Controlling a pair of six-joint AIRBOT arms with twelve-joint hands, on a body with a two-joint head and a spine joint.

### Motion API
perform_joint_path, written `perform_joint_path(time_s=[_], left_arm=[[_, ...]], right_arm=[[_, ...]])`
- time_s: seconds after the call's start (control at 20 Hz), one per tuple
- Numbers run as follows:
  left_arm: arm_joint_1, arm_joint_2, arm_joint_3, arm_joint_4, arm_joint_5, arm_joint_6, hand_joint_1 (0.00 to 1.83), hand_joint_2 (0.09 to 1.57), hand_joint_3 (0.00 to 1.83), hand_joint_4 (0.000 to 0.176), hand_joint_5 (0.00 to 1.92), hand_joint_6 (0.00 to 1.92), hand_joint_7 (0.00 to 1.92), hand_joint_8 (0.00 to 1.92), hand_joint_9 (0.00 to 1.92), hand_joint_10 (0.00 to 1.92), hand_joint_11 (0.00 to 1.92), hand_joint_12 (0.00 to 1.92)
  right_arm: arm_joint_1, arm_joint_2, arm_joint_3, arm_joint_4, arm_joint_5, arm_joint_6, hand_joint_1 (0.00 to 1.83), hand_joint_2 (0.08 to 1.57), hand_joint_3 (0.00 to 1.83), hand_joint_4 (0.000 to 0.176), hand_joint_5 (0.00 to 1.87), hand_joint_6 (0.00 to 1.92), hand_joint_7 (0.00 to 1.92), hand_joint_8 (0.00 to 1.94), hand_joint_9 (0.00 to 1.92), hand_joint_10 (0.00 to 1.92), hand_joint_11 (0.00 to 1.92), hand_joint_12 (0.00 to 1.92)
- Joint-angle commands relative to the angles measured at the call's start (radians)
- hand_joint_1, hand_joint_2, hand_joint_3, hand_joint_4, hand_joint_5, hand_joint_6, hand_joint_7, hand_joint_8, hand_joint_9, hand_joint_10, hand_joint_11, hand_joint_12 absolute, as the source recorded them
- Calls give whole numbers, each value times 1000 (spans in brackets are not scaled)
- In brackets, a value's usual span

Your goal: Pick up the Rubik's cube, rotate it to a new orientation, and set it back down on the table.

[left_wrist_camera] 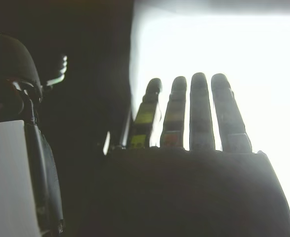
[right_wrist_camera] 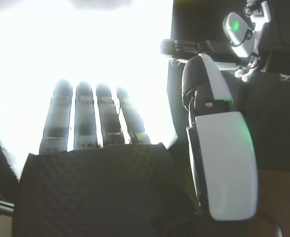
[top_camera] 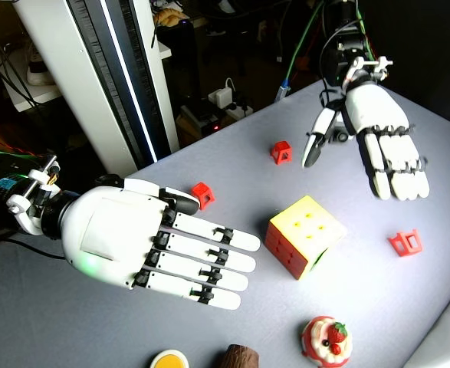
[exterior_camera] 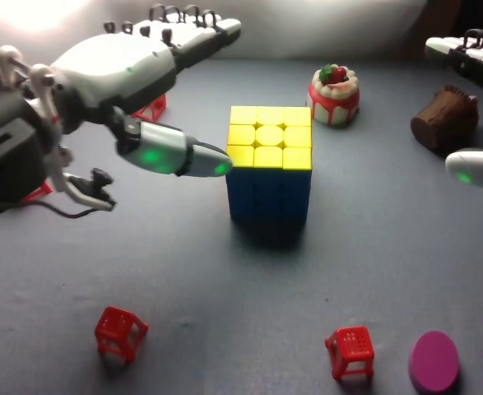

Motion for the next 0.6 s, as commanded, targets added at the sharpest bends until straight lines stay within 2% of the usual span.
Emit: perform_joint_path(time_s=[0.0, 0.05, 0.1, 0.15, 0.25, 0.3, 0.4, 0.45, 0.55], left_arm=[[-23, -14, 8, -12, -75, -10, 645, 869, 0, 9, 0, 0, 0, 0, 0, 0, 3, 1], [-35, -33, 15, -12, -50, -10, 647, 871, 0, 0, 0, 0, 0, 0, 0, 0, 0, 0], [-43, -44, 19, -12, -31, -9, 693, 876, 0, 0, 0, 0, 0, 0, 0, 0, 0, 0], [-49, -56, 25, -17, -7, -7, 702, 871, 0, 30, 0, 0, 0, 0, 0, 0, 0, 0], [-52, -77, 41, -26, 25, -6, 753, 866, 0, 49, 0, 0, 0, 0, 0, 0, 0, 0], [-54, -86, 48, -32, 42, 1, 803, 870, 0, 45, 0, 0, 0, 0, 0, 0, 0, 0], [-58, -106, 66, -38, 69, 5, 756, 881, 0, 37, 0, 0, 0, 0, 0, 0, 0, 0], [-62, -117, 77, -38, 87, 8, 745, 889, 0, 22, 0, 0, 0, 0, 0, 0, 0, 0], [-67, -137, 97, -38, 116, 9, 743, 901, 3, 13, 0, 0, 0, 0, 0, 0, 0, 0]], right_arm=[[2, 2, 3, 19, 113, 6, 506, 1226, 29, 0, 0, 0, 0, 0, 0, 0, 0, 0], [-1, 2, 3, 25, 111, 6, 505, 1231, 30, 0, 0, 0, 0, 0, 0, 0, 0, 0], [-3, 1, 3, 28, 109, 6, 506, 1232, 30, 0, 0, 0, 0, 0, 0, 0, 0, 0], [-4, 0, 4, 29, 104, 6, 513, 1235, 29, 0, 0, 0, 0, 0, 0, 0, 0, 0], [-4, -3, 5, 29, 96, 6, 501, 1235, 24, 0, 0, 0, 0, 0, 0, 0, 0, 0], [-5, -7, 8, 29, 93, 6, 501, 1238, 24, 0, 0, 0, 0, 0, 0, 0, 0, 0], [-8, -12, 10, 32, 91, 6, 520, 1239, 19, 0, 0, 0, 0, 0, 0, 0, 0, 0], [-10, -13, 11, 34, 91, 6, 529, 1238, 16, 0, 0, 0, 0, 0, 0, 0, 0, 0], [-14, -15, 12, 36, 91, 6, 521, 1235, 10, 0, 0, 0, 0, 0, 0, 0, 0, 0]])
